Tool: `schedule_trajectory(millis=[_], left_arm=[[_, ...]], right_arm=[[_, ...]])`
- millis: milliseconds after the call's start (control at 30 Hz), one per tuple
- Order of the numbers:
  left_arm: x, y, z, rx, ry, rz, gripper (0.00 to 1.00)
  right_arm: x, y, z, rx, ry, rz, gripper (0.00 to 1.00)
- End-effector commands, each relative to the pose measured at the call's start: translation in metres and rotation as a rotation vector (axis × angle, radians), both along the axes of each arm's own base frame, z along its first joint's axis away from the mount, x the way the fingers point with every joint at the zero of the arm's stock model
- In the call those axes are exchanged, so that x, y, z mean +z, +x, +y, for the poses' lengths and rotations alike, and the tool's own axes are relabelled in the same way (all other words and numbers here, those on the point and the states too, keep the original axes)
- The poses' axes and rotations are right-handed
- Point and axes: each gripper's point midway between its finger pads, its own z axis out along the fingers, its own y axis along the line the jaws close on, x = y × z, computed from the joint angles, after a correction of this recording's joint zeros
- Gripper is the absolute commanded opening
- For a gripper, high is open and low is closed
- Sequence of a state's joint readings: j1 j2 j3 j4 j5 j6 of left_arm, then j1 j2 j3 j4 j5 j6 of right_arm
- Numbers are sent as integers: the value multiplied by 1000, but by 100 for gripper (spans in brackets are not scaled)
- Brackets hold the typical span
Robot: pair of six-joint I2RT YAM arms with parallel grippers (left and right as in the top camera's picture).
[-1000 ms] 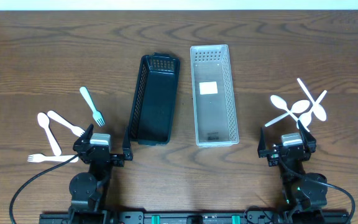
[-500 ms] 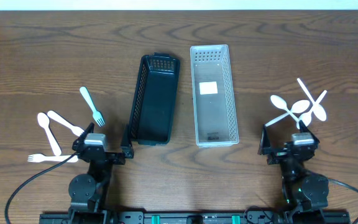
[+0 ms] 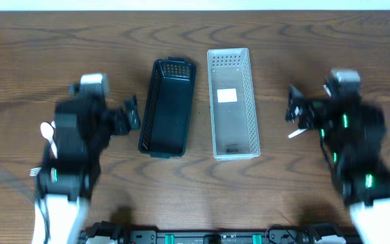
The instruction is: Pack container
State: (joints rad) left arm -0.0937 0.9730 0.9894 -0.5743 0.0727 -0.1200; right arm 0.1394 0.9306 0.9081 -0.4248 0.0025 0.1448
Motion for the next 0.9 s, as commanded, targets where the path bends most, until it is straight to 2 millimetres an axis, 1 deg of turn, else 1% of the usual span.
schedule_trajectory(millis=[0,67,100,200,233,300,333,367,433,467,500,533,567,600,700,767,867], left_arm=[[0,24,-4,-70,85,161,98],[-10,32,-4,-75,94,262,98],[-18,37,-1,-70,118,303,98],[-44,48,-3,-66,112,385,98],[-54,51,-3,-69,116,411,98],[-71,55,-3,-71,119,461,98],[-81,56,-4,-73,120,488,98],[-88,57,-4,-74,122,510,98],[-106,59,-3,-72,125,560,100],[-113,60,-2,-71,125,580,80],[-120,60,-1,-70,126,601,66],[-129,60,1,-66,126,625,43],[-135,61,1,-65,126,642,30],[-141,61,2,-64,126,659,15],[-157,60,3,-63,128,705,6],[-167,60,3,-64,129,732,6],[-176,60,3,-65,129,753,6]], right_arm=[[0,32,11,74,-46,152,99],[-12,45,12,73,-59,263,99],[-18,53,13,73,-60,301,99],[-46,66,23,107,-43,390,99],[-59,70,23,107,-46,424,70],[-81,73,24,99,-42,490,24],[-94,74,24,84,-29,531,11],[-105,75,24,71,-17,565,6],[-126,75,24,53,-6,626,4],[-134,76,24,50,-5,649,4],[-142,76,24,50,-6,668,2],[-149,76,25,49,-9,689,1],[-153,76,25,49,-10,700,1],[-159,76,24,48,-12,715,1],[-171,75,24,47,-16,749,1],[-177,73,24,47,-18,769,1],[-182,69,24,48,-18,796,1]])
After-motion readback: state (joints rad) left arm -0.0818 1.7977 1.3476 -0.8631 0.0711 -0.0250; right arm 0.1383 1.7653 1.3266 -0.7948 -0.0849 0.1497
